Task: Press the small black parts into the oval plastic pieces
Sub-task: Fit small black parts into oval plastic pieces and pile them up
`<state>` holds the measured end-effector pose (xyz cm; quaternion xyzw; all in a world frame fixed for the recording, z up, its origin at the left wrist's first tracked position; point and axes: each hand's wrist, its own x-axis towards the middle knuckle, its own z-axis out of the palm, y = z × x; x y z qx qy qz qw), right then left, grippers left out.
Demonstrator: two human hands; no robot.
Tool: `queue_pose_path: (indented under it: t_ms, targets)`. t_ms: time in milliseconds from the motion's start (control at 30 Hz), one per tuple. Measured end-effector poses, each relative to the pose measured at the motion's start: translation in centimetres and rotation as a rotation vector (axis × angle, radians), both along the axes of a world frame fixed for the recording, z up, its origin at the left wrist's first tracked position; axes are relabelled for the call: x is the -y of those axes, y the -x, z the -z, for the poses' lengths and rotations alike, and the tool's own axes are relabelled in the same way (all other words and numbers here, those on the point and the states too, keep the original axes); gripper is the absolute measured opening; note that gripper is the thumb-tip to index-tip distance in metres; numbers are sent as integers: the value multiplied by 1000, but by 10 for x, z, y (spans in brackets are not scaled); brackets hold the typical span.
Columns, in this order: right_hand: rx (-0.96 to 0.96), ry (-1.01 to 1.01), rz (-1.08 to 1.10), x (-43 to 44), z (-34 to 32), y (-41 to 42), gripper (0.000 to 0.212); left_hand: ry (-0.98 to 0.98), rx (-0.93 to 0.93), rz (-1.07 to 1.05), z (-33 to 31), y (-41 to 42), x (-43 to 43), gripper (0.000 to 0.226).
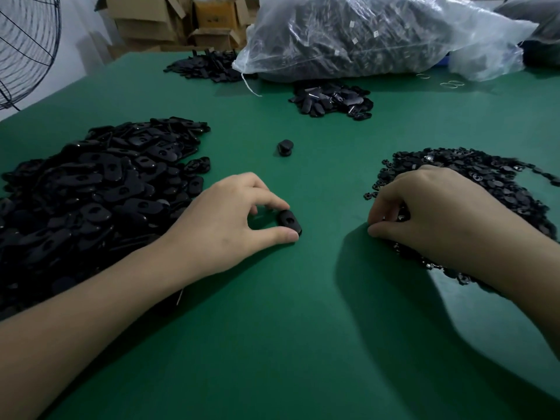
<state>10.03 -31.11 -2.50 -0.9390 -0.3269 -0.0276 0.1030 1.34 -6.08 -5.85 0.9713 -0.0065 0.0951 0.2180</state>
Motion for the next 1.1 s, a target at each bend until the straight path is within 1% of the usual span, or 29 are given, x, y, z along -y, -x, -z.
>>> queue_pose_path:
  t_ms: [133, 267, 333, 367, 400, 433, 533, 600, 667, 767, 900, 1033, 1100]
  targets:
    - [-52, -55, 15, 0, 4, -5, 10, 92, 37, 34, -1, 1, 2, 39]
    - [11, -81, -25, -6, 16, -6, 9, 216, 42, 76, -1, 2, 9, 40]
    - [30, -173, -30, -9, 20, -5, 9, 277, 20, 81, -2, 2, 14, 39]
    - [4, -252, -22, -11, 21, -4, 11, 330, -3, 81, -2, 3, 17, 39]
    - [-60, -351, -15, -13, 21, -3, 11, 400, -30, 84, -3, 3, 18, 39]
    - [-170, -466, -14, -15, 21, -1, 10, 484, -56, 87, -4, 4, 19, 38]
    - [-607, -807, -56, -23, 22, 11, 7, 749, -100, 69, -7, 9, 20, 35]
    - [-736, -908, -64, -26, 26, 16, 7, 872, -87, 50, -5, 15, 22, 35]
    - [-792, -937, -59, -30, 30, 20, 7, 889, -54, 27, 0, 20, 26, 35]
    - [-877, -967, -52, -32, 32, 23, 5, 841, 19, 12, 11, 24, 32, 34]
    - [-968, -1020, -40, -32, 32, 21, 11, 779, 92, 22, 18, 23, 32, 34]
    - [-1005, -1042, -34, -32, 30, 22, 15, 800, 128, 17, 19, 24, 32, 19]
    - [-1009, -1048, -38, -33, 31, 23, 15, 802, 129, 13, 20, 23, 31, 16]
